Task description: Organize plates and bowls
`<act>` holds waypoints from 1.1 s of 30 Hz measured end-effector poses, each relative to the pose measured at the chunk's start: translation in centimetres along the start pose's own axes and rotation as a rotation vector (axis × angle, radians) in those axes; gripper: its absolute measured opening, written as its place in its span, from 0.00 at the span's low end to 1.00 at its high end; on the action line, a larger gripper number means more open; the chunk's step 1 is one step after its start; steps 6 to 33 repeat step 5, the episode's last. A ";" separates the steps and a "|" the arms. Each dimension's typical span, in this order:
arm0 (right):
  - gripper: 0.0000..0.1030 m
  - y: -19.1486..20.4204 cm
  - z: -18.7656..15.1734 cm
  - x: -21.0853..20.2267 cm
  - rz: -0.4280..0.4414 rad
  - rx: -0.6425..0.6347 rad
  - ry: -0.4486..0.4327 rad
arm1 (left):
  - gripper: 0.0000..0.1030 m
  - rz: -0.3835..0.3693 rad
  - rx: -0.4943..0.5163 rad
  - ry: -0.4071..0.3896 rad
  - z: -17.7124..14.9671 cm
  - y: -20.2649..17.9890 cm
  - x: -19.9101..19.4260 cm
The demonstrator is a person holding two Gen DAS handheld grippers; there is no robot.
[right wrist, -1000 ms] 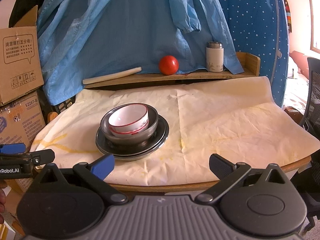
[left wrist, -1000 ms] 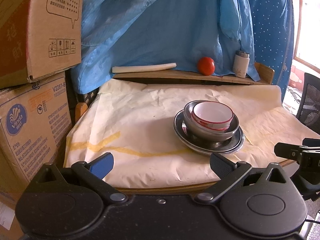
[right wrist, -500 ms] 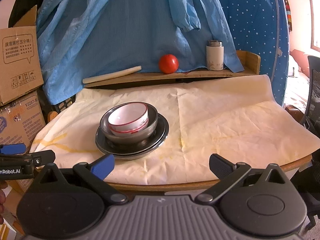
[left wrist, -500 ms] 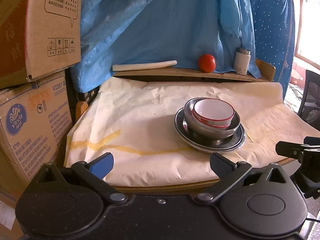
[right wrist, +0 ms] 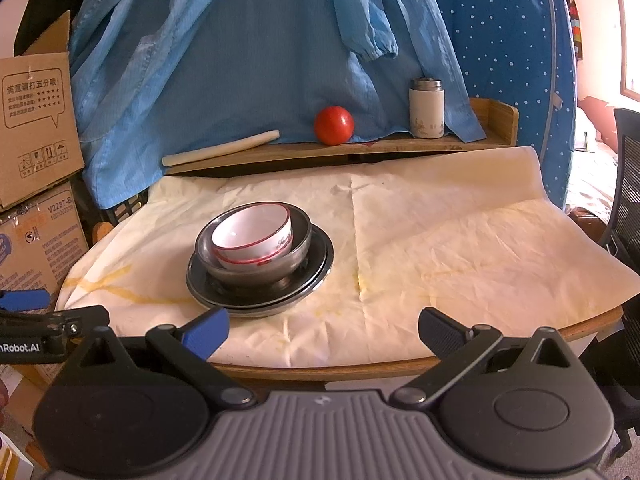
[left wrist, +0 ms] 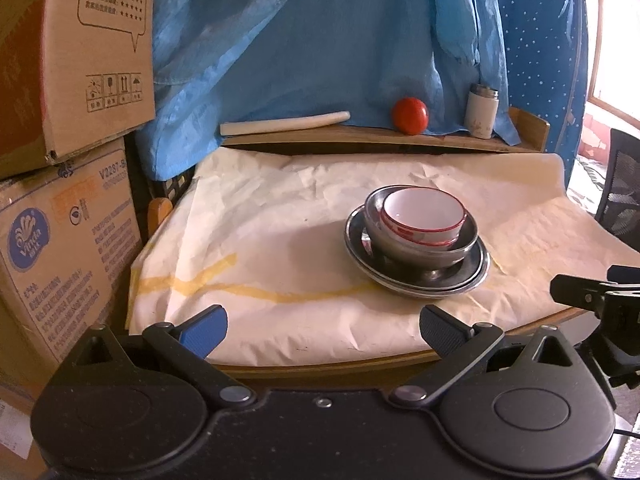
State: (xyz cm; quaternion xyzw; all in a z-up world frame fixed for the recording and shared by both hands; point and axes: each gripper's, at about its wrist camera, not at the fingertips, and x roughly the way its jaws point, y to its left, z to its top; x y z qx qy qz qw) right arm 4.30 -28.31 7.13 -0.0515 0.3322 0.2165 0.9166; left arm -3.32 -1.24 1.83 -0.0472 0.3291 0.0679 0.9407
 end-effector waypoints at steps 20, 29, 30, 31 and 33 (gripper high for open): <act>1.00 -0.2 -0.1 0.0 -0.001 0.004 0.000 | 0.99 -0.011 -0.012 -0.004 0.0 -0.2 0.0; 1.00 -0.2 -0.1 0.0 -0.001 0.004 0.000 | 0.99 -0.011 -0.012 -0.004 0.0 -0.2 0.0; 1.00 -0.2 -0.1 0.0 -0.001 0.004 0.000 | 0.99 -0.011 -0.012 -0.004 0.0 -0.2 0.0; 1.00 -0.2 -0.1 0.0 -0.001 0.004 0.000 | 0.99 -0.011 -0.012 -0.004 0.0 -0.2 0.0; 1.00 -0.2 -0.1 0.0 -0.001 0.004 0.000 | 0.99 -0.011 -0.012 -0.004 0.0 -0.2 0.0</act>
